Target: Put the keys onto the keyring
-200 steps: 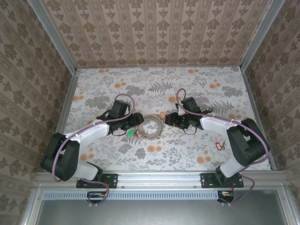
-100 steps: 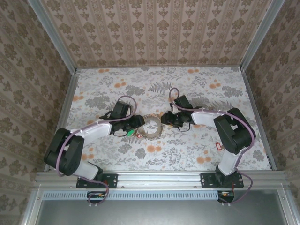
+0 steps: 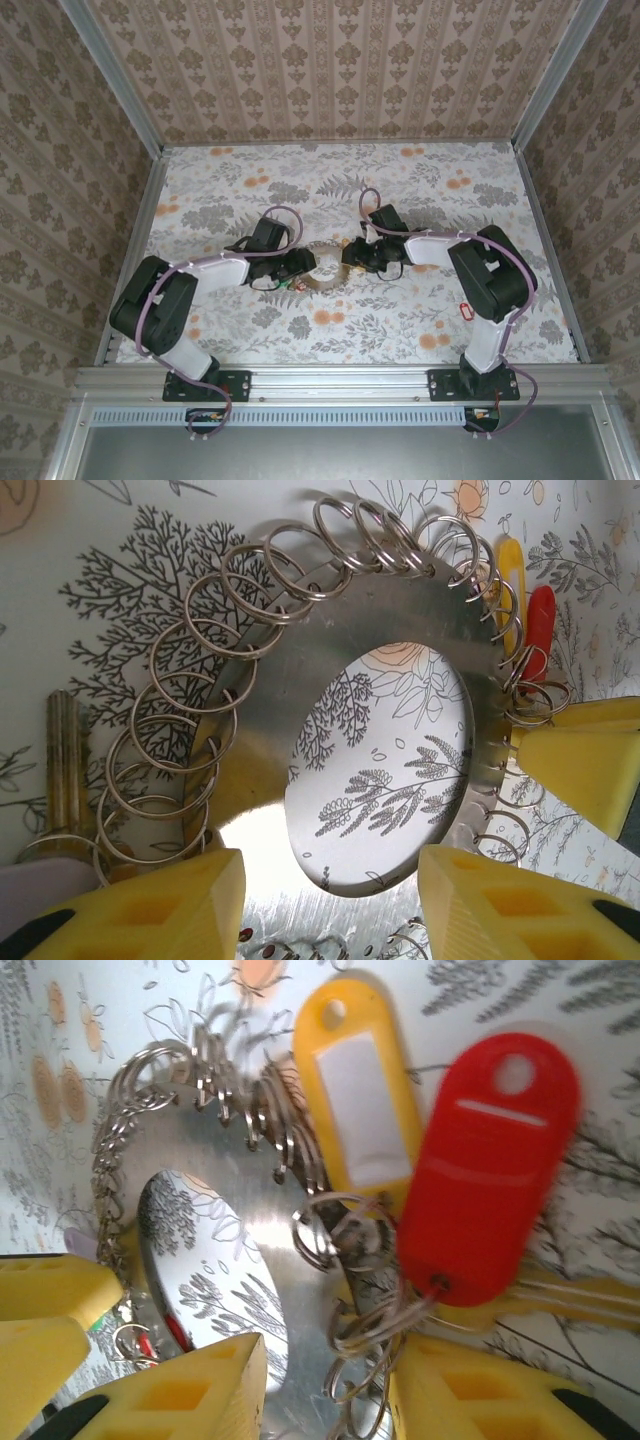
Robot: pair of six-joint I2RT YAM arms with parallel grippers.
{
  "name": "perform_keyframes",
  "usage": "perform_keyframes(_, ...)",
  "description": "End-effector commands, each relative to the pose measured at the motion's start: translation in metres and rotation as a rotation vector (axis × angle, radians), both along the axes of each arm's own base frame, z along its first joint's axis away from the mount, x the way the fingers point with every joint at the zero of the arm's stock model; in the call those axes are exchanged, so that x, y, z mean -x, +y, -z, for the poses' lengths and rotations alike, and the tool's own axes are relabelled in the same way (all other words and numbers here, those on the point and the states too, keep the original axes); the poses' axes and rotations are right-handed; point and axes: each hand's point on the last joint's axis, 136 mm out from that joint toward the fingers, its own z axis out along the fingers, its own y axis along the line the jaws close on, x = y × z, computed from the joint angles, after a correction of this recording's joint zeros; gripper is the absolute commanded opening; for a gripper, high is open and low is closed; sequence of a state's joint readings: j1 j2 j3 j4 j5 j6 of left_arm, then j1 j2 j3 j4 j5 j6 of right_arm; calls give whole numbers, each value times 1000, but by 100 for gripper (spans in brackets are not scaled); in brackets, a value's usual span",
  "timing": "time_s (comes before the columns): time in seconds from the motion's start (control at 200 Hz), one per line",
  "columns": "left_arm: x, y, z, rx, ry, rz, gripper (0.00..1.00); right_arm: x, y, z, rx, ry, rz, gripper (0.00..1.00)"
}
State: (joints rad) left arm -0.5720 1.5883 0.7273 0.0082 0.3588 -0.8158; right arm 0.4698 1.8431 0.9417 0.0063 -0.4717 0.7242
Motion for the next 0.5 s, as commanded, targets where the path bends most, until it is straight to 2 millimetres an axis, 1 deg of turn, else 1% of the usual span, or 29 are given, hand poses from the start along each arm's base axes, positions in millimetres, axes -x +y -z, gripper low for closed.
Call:
perform_keyframes(0.0,10,4,21,-57,49,19,50,5,14,14,-33,26,-24,39)
perform_keyframes(0.095,12,2,24,-63,57,31,50,1,22,12,-79,18,-31,37)
perform_keyframes(0.245,14,1,27,-75,61,42,50,-4,24,10,-92,4,-24,34)
perform_keyframes(0.34,13,3,26,-83,57,36,50,-5,23,7,-91,-11,-19,28)
perform_keyframes(0.385,13,4,25,-86,51,32,50,-6,21,4,-91,-17,-15,24)
perform_keyframes(0.45,10,5,19,-87,31,24,50,-6,19,-2,-94,-33,-9,19)
perform_keyframes(0.495,9,6,13,-91,15,20,52,-7,17,-8,-101,-44,-4,14)
